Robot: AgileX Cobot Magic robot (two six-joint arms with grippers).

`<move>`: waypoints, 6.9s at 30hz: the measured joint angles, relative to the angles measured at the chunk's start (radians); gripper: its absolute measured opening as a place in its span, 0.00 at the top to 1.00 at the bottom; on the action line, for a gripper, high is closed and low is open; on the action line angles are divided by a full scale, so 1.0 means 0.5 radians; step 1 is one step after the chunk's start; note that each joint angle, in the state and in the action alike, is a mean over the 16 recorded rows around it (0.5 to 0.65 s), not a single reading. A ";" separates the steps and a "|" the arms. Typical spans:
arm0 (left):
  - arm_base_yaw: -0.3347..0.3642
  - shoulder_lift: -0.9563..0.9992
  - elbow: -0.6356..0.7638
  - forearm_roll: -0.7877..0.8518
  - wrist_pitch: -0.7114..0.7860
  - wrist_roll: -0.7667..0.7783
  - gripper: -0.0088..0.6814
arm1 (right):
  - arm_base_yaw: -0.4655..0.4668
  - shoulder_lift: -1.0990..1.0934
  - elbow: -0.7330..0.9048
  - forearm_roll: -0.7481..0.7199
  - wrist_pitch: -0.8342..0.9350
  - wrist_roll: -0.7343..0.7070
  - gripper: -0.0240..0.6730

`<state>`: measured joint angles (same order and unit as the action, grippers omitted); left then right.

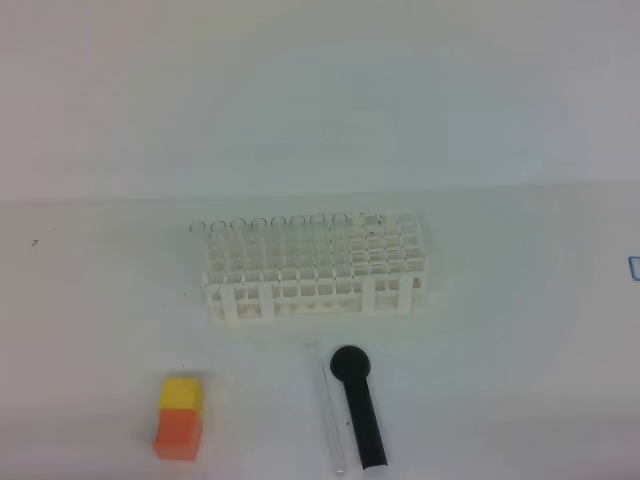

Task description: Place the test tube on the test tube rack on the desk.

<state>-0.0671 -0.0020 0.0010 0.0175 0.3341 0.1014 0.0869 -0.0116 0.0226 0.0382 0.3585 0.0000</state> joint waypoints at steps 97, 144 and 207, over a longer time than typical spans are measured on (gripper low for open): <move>0.000 0.002 0.000 0.038 -0.098 0.000 0.99 | 0.000 0.000 0.002 -0.001 -0.033 0.000 0.97; 0.000 0.299 -0.847 -0.036 0.046 -0.683 0.99 | 0.000 0.143 -0.636 -0.003 -0.250 -0.074 0.97; -1.405 3.564 -1.971 -0.346 0.270 -0.774 0.31 | 0.000 0.840 -1.197 0.115 1.452 -0.166 0.69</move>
<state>-0.7695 1.7801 -0.9843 -0.1553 0.4692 -0.2858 0.0869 0.4083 -0.5759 0.0956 1.0842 -0.0828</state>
